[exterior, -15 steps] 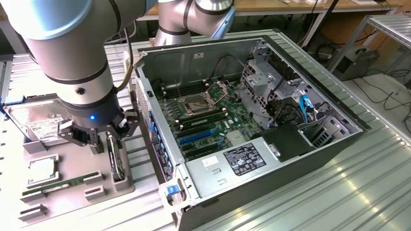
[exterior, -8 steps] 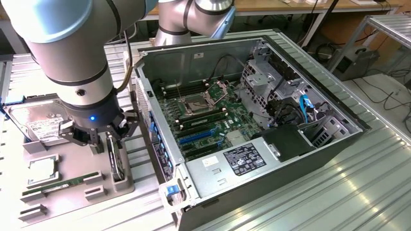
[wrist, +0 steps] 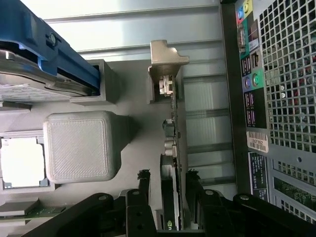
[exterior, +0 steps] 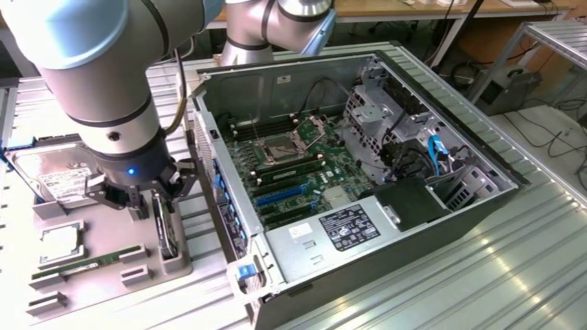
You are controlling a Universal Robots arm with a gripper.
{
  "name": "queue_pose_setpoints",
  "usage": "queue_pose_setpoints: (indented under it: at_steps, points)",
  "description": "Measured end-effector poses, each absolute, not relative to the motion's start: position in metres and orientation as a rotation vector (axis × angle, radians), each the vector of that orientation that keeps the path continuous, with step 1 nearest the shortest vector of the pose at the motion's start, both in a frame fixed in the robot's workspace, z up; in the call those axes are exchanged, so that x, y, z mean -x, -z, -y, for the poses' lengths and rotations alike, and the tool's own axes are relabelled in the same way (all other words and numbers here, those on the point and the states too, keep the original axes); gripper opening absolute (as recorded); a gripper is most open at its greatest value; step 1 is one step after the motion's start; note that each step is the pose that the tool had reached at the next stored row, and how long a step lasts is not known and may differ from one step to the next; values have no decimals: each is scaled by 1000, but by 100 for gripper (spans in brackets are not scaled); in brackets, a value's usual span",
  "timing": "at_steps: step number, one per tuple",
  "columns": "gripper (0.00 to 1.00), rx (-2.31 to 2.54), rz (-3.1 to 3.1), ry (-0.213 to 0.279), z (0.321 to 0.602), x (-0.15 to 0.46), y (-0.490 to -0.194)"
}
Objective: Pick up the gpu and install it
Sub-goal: 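Pick up the gpu and move the gpu toward the slot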
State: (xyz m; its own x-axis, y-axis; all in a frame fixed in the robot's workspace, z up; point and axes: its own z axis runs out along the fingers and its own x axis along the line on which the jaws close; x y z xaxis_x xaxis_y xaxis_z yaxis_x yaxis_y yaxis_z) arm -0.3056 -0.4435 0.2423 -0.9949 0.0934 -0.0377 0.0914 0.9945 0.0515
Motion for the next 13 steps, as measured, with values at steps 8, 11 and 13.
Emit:
queue_pose_setpoints:
  at_steps: [8, 11, 13]
  points:
    - [42, -143, -3093, -78, 444, 306, -242]
    - [42, -143, -3093, -78, 444, 306, -243]
    - [42, -143, -3093, -78, 444, 306, -243]
